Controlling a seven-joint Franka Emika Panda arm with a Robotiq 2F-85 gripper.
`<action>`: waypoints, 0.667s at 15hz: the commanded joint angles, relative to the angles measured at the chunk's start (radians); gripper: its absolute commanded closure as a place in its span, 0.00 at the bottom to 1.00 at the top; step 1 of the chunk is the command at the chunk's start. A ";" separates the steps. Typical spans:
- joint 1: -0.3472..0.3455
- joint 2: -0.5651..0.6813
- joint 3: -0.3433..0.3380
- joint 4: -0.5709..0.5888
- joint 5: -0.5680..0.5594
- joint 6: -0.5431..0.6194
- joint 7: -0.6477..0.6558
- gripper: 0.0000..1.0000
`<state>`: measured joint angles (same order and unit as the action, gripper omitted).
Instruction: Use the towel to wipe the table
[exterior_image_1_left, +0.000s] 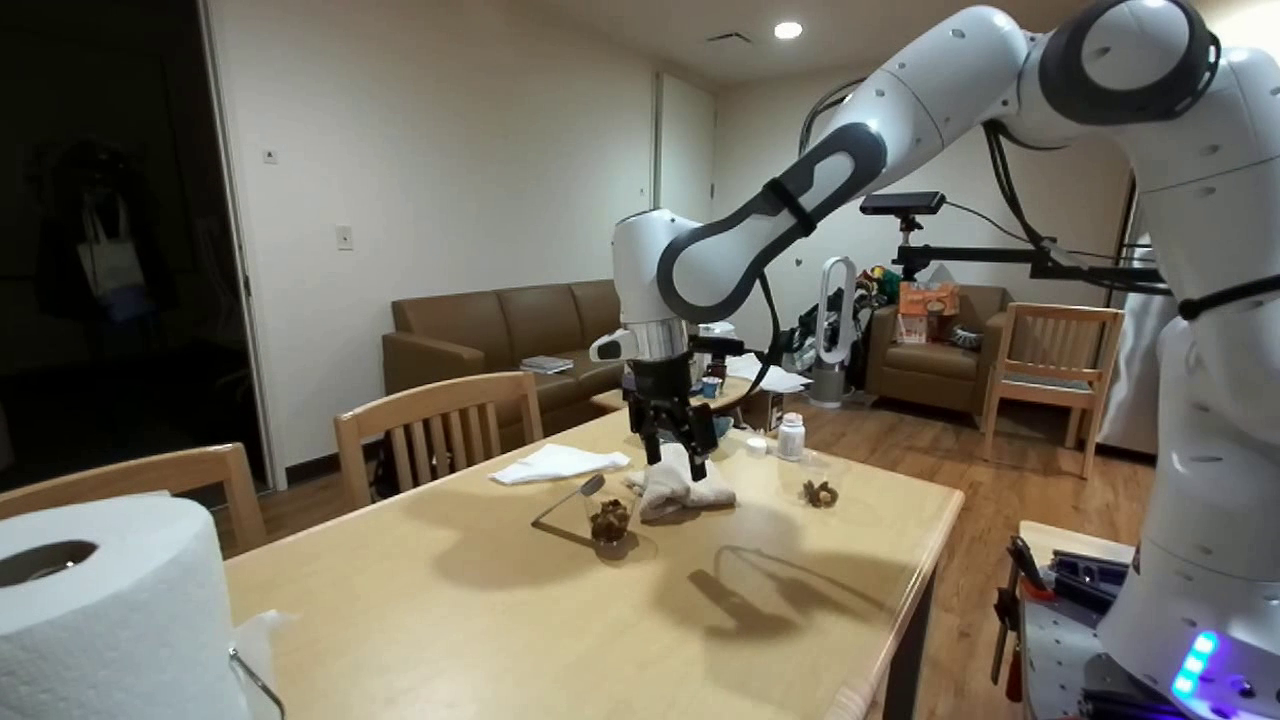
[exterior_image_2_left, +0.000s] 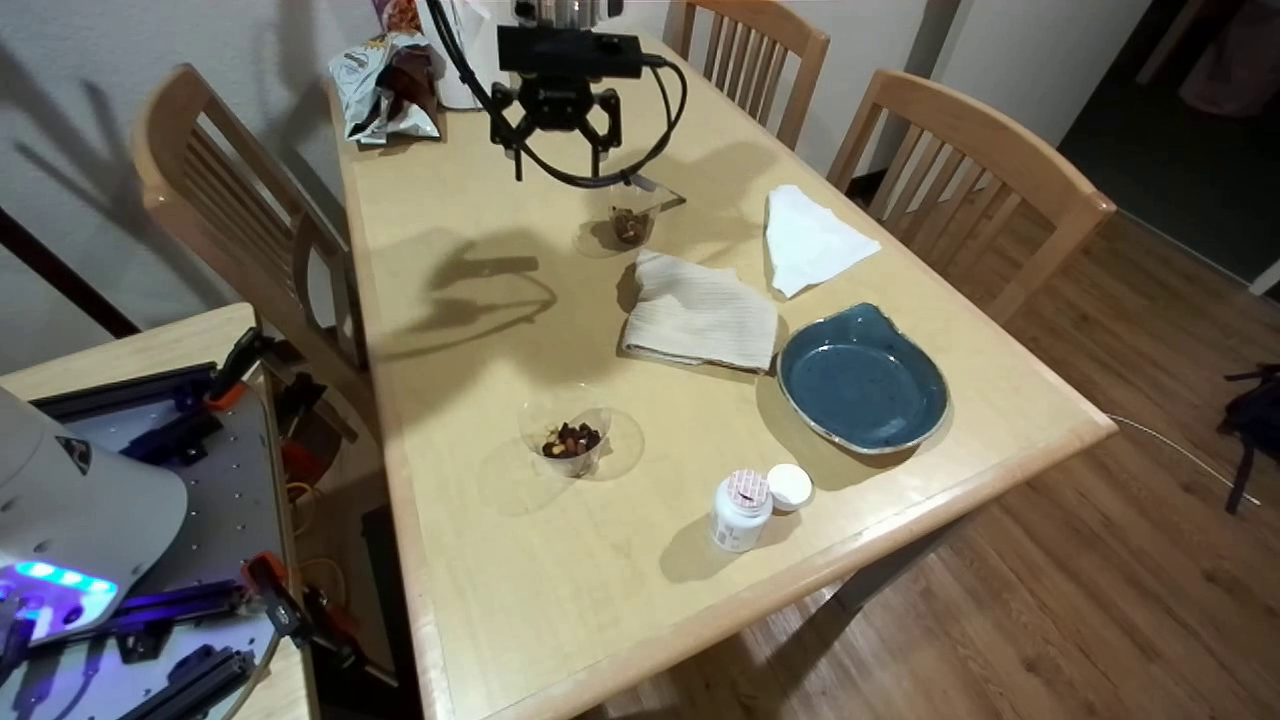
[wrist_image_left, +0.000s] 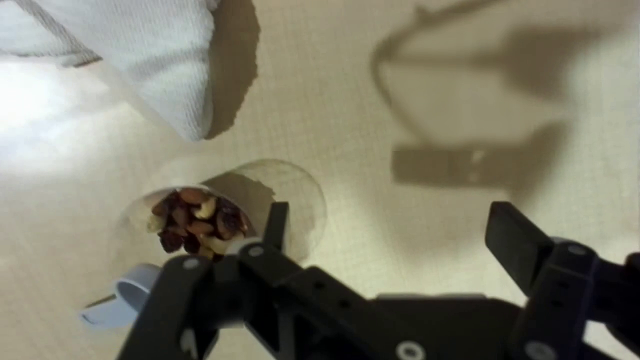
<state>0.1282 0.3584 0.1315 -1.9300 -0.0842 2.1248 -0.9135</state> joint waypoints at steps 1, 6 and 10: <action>-0.046 0.006 -0.019 -0.002 -0.033 0.024 0.012 0.00; -0.080 0.062 -0.066 0.027 -0.128 0.083 0.003 0.00; -0.112 0.128 -0.066 0.073 -0.126 0.115 -0.031 0.00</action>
<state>0.0425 0.4297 0.0546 -1.9108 -0.1917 2.2187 -0.9201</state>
